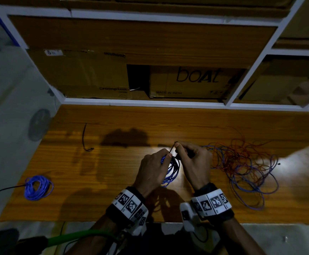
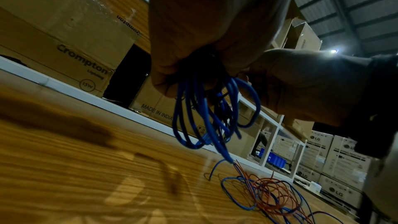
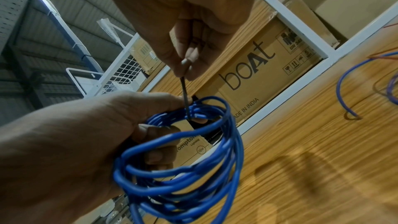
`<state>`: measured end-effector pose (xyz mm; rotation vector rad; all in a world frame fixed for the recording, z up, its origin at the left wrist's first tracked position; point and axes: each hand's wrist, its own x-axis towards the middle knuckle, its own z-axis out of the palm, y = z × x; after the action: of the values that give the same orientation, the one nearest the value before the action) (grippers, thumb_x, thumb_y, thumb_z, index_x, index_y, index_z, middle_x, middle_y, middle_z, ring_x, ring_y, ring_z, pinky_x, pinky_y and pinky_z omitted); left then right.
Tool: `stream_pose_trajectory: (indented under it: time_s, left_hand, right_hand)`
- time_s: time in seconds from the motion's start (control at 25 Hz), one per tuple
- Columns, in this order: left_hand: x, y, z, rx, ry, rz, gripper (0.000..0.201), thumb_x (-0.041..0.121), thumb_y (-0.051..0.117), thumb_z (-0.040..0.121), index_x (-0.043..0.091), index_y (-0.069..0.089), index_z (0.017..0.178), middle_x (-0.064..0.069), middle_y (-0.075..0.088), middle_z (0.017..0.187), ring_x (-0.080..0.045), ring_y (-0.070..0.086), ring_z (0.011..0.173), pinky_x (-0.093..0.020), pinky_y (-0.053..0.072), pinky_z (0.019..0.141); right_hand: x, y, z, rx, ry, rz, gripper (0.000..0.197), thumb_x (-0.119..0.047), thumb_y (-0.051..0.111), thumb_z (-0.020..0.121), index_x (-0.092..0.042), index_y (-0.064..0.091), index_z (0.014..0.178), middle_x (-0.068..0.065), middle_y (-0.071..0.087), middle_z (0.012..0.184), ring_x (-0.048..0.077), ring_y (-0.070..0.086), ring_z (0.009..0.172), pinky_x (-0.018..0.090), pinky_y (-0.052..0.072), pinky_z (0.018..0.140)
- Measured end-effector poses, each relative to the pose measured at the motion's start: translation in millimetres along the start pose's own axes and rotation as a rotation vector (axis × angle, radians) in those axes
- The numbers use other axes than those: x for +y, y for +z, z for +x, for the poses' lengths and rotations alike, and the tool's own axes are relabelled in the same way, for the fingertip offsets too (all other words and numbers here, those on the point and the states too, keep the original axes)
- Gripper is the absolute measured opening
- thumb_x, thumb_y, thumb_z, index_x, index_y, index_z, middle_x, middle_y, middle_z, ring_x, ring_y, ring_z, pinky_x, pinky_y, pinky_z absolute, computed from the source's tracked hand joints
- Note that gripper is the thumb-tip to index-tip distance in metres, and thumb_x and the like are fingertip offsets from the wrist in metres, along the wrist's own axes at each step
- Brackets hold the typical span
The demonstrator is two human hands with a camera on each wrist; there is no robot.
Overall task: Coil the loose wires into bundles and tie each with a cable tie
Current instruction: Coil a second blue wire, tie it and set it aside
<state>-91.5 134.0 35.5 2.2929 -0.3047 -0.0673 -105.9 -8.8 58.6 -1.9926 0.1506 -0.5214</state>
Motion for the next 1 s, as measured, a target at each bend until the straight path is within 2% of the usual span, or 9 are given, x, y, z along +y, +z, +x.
stream_pose_trajectory:
  time_s: [0.2, 0.36, 0.52, 0.6, 0.68, 0.72, 0.84, 1.0]
  left_hand:
    - [-3, 4, 1, -0.012, 0.005, 0.002, 0.026, 0.042, 0.042, 0.105, 0.028, 0.063, 0.100, 0.008, 0.056, 0.067, -0.008, 0.052, 0.058, -0.029, 0.038, 0.058]
    - [-3, 3, -3, -0.007, 0.038, 0.041, 0.024, 0.040, 0.042, 0.106, 0.029, 0.063, 0.101, 0.010, 0.051, 0.064, -0.004, 0.046, 0.051, -0.020, 0.029, 0.053]
    - [-2, 3, -5, -0.017, 0.041, 0.064, 0.023, 0.038, 0.043, 0.106, 0.028, 0.063, 0.100, 0.012, 0.049, 0.063, -0.002, 0.045, 0.050, -0.015, 0.027, 0.052]
    - [-2, 5, -6, -0.025, 0.031, 0.061, 0.023, 0.038, 0.043, 0.106, 0.028, 0.063, 0.101, 0.011, 0.052, 0.067, -0.002, 0.047, 0.053, -0.016, 0.030, 0.054]
    - [-2, 5, -8, -0.024, 0.024, 0.048, 0.022, 0.039, 0.044, 0.105, 0.028, 0.063, 0.101, 0.011, 0.056, 0.070, -0.004, 0.051, 0.057, -0.021, 0.037, 0.058]
    - [-2, 6, -8, -0.025, 0.023, 0.045, 0.022, 0.038, 0.044, 0.105, 0.028, 0.063, 0.102, 0.011, 0.057, 0.071, -0.005, 0.053, 0.058, -0.024, 0.040, 0.059]
    - [-3, 6, -9, -0.033, 0.026, 0.046, 0.022, 0.040, 0.043, 0.104, 0.029, 0.061, 0.100, 0.009, 0.064, 0.075, -0.010, 0.059, 0.065, -0.032, 0.049, 0.063]
    - [-5, 7, -10, -0.028, 0.035, 0.048, 0.022, 0.041, 0.043, 0.103, 0.029, 0.060, 0.095, 0.006, 0.063, 0.072, -0.011, 0.058, 0.062, -0.035, 0.050, 0.062]
  right_hand:
    - [1, -2, 0, -0.019, -0.035, -0.034, 0.012, -0.024, 0.071, 0.093, -0.017, 0.080, 0.094, -0.011, 0.074, 0.077, 0.000, 0.069, 0.070, 0.024, 0.057, 0.062]
    - [2, -2, 2, -0.030, -0.053, -0.105, 0.009, -0.023, 0.073, 0.090, -0.020, 0.081, 0.087, -0.014, 0.071, 0.070, -0.002, 0.067, 0.067, 0.017, 0.052, 0.060]
    - [1, -4, 5, -0.081, -0.046, -0.136, 0.010, -0.022, 0.074, 0.089, -0.019, 0.080, 0.082, -0.016, 0.068, 0.065, -0.006, 0.065, 0.063, 0.006, 0.041, 0.055]
    - [2, -4, 6, -0.099, -0.031, -0.144, 0.012, -0.022, 0.074, 0.087, -0.020, 0.079, 0.077, -0.014, 0.067, 0.061, -0.003, 0.064, 0.059, 0.009, 0.041, 0.051]
    - [4, -4, 7, -0.122, -0.018, -0.153, 0.013, -0.022, 0.075, 0.086, -0.019, 0.078, 0.074, -0.011, 0.067, 0.059, 0.001, 0.063, 0.056, 0.018, 0.045, 0.049]
    - [4, -4, 7, -0.135, -0.014, -0.155, 0.014, -0.022, 0.075, 0.085, -0.019, 0.077, 0.072, -0.010, 0.067, 0.058, 0.002, 0.063, 0.055, 0.018, 0.045, 0.049]
    - [4, -5, 6, -0.176, -0.007, -0.138, 0.018, -0.018, 0.074, 0.085, -0.018, 0.076, 0.067, -0.010, 0.064, 0.054, 0.000, 0.059, 0.050, 0.012, 0.038, 0.048]
    - [5, -4, 3, -0.192, -0.018, -0.113, 0.015, -0.018, 0.074, 0.088, -0.018, 0.078, 0.074, -0.013, 0.069, 0.061, -0.003, 0.065, 0.059, 0.008, 0.043, 0.052]
